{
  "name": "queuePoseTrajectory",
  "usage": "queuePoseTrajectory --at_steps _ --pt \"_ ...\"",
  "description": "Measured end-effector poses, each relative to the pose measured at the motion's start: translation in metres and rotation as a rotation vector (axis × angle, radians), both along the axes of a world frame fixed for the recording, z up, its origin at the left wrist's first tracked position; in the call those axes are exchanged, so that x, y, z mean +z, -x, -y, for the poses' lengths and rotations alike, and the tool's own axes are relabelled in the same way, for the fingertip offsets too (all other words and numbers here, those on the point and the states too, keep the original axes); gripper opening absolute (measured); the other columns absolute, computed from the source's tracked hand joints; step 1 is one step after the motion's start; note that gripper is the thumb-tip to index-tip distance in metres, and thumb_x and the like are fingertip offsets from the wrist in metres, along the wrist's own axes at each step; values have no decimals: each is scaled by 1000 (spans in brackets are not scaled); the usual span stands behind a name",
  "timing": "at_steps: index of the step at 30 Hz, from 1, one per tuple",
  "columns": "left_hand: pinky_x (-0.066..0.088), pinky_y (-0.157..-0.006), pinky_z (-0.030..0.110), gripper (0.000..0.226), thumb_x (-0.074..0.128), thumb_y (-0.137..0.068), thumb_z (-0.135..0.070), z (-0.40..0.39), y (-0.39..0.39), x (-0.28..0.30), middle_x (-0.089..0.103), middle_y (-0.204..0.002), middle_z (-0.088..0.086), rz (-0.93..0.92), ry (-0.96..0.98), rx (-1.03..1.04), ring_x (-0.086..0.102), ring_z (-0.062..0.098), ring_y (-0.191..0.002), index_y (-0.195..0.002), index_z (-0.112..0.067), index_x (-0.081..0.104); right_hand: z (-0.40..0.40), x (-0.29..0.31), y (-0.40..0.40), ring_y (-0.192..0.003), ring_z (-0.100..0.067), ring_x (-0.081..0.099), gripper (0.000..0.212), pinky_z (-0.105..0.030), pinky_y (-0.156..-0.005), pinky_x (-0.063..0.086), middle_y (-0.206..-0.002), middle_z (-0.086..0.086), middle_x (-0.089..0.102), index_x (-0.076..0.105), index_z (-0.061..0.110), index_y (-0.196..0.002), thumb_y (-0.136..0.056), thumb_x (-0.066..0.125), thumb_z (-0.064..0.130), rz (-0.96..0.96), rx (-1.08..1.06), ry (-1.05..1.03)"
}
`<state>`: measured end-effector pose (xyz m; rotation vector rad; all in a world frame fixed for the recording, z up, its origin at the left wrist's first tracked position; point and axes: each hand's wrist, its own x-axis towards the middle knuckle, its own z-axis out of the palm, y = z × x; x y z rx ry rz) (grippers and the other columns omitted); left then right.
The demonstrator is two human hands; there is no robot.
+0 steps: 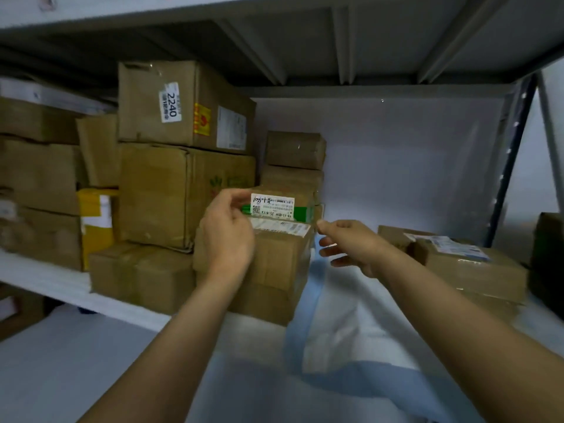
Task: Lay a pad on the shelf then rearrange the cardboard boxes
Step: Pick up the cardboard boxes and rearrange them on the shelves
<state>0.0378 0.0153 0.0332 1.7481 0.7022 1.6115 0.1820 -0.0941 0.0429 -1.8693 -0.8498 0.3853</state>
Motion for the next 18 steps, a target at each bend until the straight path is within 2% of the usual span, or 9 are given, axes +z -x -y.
queuePoseTrajectory --at_steps 2,6,10,14,16,18 --pt "39 -91 25 38 39 -90 10 -20 14 -9 59 -118 5 -6 105 88 53 18 -110 -116 -8 58 1 -3 9 -93 -18 63 41 -33 -81 53 -101 -1 60 51 20 -112 -91 46 55 -10 33 46" --pt "44 -100 39 36 44 -91 5 -47 32 -29 50 -131 15 -166 347 121 51 31 -115 -125 -3 50 2 -12 29 -100 -21 62 47 -35 -89 53 -104 1 56 47 24 -111 -82 54 60 4 121 193" --pt "48 -96 43 34 48 -89 4 -56 38 -36 52 -126 20 -387 318 74 55 34 -108 -122 2 53 -6 -24 52 -108 -23 57 56 -38 -98 47 -114 -1 55 46 21 -123 -80 66 50 24 134 355" --pt "48 -82 37 28 50 -91 -3 -61 43 -29 55 -122 22 -639 282 14 57 34 -104 -117 4 56 -11 -34 72 -104 -19 54 57 -33 -93 45 -127 -6 55 43 15 -132 -86 64 40 64 48 297" --pt "47 -77 36 26 50 -91 -2 -63 46 -29 59 -118 21 -638 260 -35 58 36 -103 -114 4 58 -11 -38 79 -105 -19 52 53 -29 -90 42 -130 -8 54 45 9 -132 -89 62 34 97 -10 235" --pt "50 -87 38 28 51 -89 -1 -64 50 -31 60 -119 19 -565 271 -83 57 36 -107 -116 1 59 -10 -39 84 -104 -19 51 49 -29 -88 42 -131 -8 55 49 6 -130 -91 59 33 97 -57 207"
